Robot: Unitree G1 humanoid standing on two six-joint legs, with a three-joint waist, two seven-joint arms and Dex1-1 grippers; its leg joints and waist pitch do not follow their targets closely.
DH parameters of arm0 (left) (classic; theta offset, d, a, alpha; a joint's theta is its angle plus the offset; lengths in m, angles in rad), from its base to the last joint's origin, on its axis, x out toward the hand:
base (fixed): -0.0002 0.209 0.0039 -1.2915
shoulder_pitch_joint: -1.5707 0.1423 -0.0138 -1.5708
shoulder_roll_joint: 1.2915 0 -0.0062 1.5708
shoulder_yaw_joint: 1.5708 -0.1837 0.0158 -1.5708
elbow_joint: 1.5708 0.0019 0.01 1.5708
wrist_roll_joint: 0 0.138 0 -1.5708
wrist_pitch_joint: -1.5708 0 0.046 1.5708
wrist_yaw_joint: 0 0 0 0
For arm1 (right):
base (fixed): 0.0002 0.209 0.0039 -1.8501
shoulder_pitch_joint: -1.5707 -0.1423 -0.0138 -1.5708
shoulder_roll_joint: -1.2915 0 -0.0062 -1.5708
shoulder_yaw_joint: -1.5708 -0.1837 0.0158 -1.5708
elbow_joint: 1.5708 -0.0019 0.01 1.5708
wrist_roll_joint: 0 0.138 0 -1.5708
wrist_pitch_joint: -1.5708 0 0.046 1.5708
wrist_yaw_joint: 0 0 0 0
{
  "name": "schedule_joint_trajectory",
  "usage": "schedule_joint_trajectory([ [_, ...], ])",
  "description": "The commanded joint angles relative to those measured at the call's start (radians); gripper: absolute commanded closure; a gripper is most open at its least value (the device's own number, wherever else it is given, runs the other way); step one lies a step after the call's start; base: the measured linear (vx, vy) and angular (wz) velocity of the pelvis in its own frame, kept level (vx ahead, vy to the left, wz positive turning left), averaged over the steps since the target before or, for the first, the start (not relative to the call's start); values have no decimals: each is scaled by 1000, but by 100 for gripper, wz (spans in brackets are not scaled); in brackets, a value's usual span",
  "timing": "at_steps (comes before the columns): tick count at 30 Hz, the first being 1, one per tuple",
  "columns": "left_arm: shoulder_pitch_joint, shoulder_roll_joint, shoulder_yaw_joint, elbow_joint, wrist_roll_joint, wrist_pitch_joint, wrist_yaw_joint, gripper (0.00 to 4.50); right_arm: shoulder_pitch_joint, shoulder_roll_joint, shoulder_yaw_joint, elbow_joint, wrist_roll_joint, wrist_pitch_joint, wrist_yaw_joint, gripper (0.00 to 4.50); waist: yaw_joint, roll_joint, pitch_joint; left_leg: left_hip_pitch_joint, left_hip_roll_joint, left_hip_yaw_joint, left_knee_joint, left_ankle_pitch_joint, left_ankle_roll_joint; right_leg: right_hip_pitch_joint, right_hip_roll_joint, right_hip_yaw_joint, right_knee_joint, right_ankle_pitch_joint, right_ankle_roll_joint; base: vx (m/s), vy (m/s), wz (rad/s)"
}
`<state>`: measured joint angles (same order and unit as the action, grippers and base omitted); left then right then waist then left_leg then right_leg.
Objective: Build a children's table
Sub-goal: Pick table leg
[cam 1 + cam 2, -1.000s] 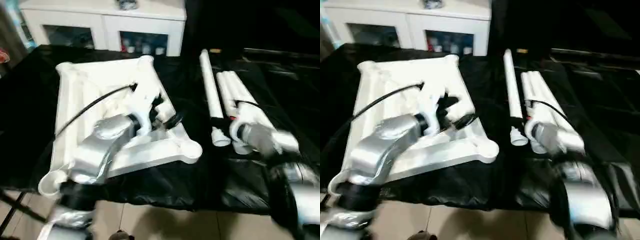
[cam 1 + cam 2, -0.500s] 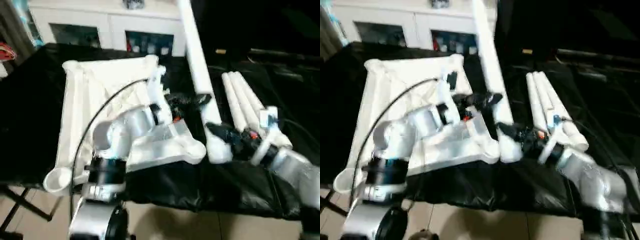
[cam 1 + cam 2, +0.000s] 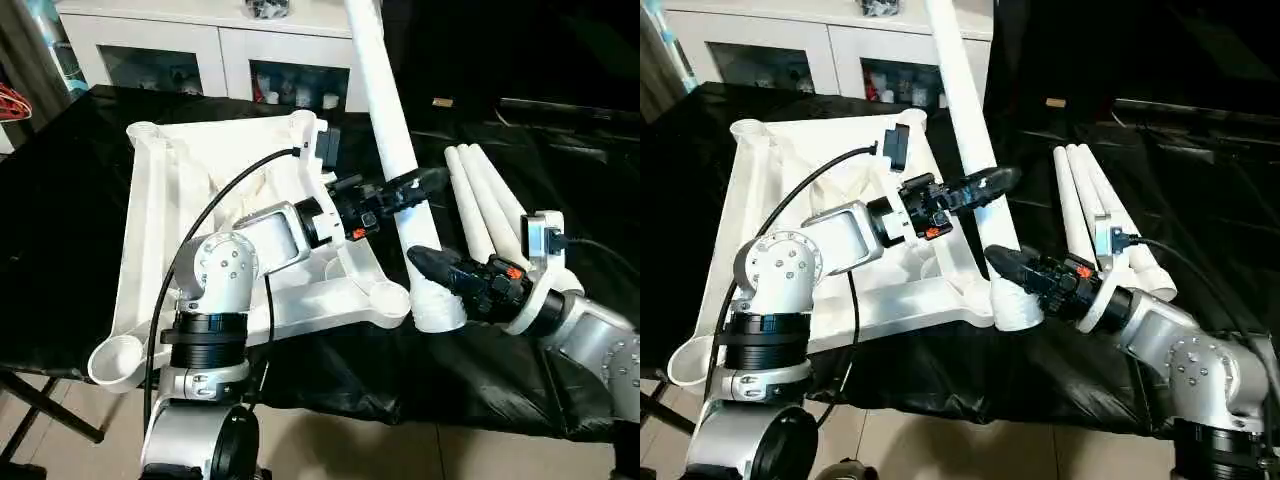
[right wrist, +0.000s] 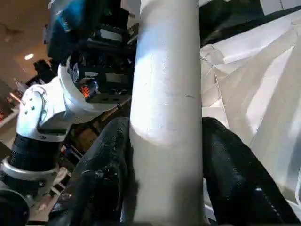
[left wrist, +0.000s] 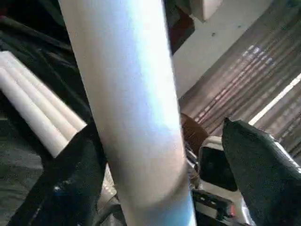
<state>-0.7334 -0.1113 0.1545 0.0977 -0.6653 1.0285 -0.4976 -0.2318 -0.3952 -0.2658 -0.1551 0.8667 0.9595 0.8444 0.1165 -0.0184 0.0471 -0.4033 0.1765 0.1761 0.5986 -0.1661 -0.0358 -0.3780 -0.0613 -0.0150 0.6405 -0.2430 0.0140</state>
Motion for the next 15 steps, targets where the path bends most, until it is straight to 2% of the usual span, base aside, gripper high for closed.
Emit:
schedule_joint_trajectory([
  [1,-39,-17,1,31,32,-1,66,75,-16,-10,5,-34,-18,-10,-41,261,-1,-11,-57,29,46,-16,-63,-104,20,41,-70,29,-89,5,-211,0,0,0],
  [2,-39,-17,1,31,32,-1,66,82,-16,-10,5,-34,-18,-10,-41,261,-1,-10,-58,29,45,-18,-63,-99,17,42,-70,28,-89,8,-208,0,0,0],
  [3,-51,-30,17,47,49,-9,121,91,-24,-13,31,-48,-64,-37,-76,261,-1,-13,-57,28,45,-17,-63,-95,18,43,-70,28,-89,9,-207,0,0,0],
  [4,-51,-30,17,47,49,-9,121,91,-24,-13,31,-48,-64,-37,-76,261,-1,-13,-57,28,45,-17,-63,-95,18,43,-70,28,-89,9,-207,0,0,0],
  [5,-64,-42,28,59,78,-22,192,101,-39,-4,56,-56,-110,-56,-128,261,-2,-11,-58,28,46,-18,-63,-93,11,42,-70,28,-88,13,-201,0,0,0],
  [7,-68,-45,30,62,88,-25,215,123,-44,0,65,-60,-127,-64,-145,261,-9,-12,-58,28,43,-18,-63,-96,9,43,-70,29,-90,7,-193,0,0,0],
  [8,-76,-59,45,64,98,-34,261,123,-58,19,88,-68,-165,-75,-194,261,-9,-11,-58,29,43,-18,-63,-96,8,43,-70,29,-91,4,-193,0,0,0],
  [10,-93,-88,66,70,113,-61,350,148,-83,53,160,-99,-255,-107,-288,261,-18,-10,-60,29,42,-19,-63,-89,-3,41,-67,28,-88,21,-195,0,0,0],
  [11,-94,-90,66,70,115,-62,356,148,-85,55,165,-102,-259,-108,-293,261,-17,-10,-60,29,44,-19,-63,-87,-3,42,-67,28,-87,29,-194,0,0,0],
  [13,-102,-107,77,76,122,-73,399,173,-102,72,205,-121,-297,-115,-341,261,-18,-9,-60,29,43,-19,-63,-80,1,42,-66,29,-85,49,-192,0,0,0],
  [15,-105,-114,80,81,130,-83,425,200,-111,76,228,-130,-326,-125,-363,261,-19,-12,-61,29,43,-19,-63,-64,3,44,-65,29,-81,86,-192,0,0,0],
])
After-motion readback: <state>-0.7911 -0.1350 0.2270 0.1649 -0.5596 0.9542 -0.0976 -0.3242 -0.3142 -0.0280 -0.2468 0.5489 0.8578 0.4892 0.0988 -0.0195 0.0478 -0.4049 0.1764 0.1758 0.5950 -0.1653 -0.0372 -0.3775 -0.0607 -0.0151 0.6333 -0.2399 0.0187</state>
